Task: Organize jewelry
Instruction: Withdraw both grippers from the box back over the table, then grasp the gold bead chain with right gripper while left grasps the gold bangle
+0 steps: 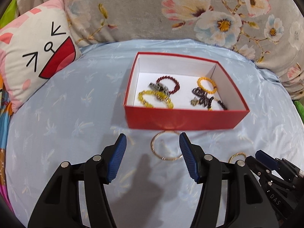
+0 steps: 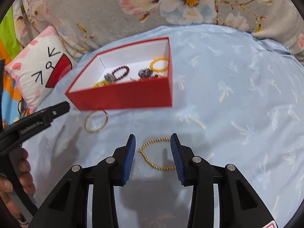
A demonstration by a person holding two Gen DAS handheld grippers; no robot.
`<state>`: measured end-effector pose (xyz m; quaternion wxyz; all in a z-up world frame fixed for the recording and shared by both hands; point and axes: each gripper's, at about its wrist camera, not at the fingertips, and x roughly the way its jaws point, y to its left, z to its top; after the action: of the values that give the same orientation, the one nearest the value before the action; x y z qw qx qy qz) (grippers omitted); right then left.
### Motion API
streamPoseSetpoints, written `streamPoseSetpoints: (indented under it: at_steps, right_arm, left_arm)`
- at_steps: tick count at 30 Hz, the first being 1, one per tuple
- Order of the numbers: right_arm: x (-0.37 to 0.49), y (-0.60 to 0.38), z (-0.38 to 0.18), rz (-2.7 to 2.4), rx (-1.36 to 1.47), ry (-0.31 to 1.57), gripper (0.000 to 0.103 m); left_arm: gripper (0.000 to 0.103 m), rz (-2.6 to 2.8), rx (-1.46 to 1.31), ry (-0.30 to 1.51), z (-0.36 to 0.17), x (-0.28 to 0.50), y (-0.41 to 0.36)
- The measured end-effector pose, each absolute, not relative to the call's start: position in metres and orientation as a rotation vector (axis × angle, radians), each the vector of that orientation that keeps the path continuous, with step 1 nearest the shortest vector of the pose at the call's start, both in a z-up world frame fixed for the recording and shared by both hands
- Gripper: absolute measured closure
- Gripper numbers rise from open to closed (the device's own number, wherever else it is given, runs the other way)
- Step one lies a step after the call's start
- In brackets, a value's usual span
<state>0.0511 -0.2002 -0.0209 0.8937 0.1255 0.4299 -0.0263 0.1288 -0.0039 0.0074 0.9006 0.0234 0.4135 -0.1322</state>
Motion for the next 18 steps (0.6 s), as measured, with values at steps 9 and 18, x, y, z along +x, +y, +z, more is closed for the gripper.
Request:
streamPoseSetpoints:
  at_steps: [9, 18]
  right_arm:
    - [0.044, -0.21, -0.042, -0.094, 0.278, 0.93, 0.062]
    - [0.056, -0.213, -0.049, -0.122, 0.25, 0.943, 0.073]
  left_arm:
    - [0.042, -0.258, 0.041, 0.924, -0.016, 0.115, 0.008]
    - [0.042, -0.257, 0.047, 0.94, -0.022, 0.114, 0.007]
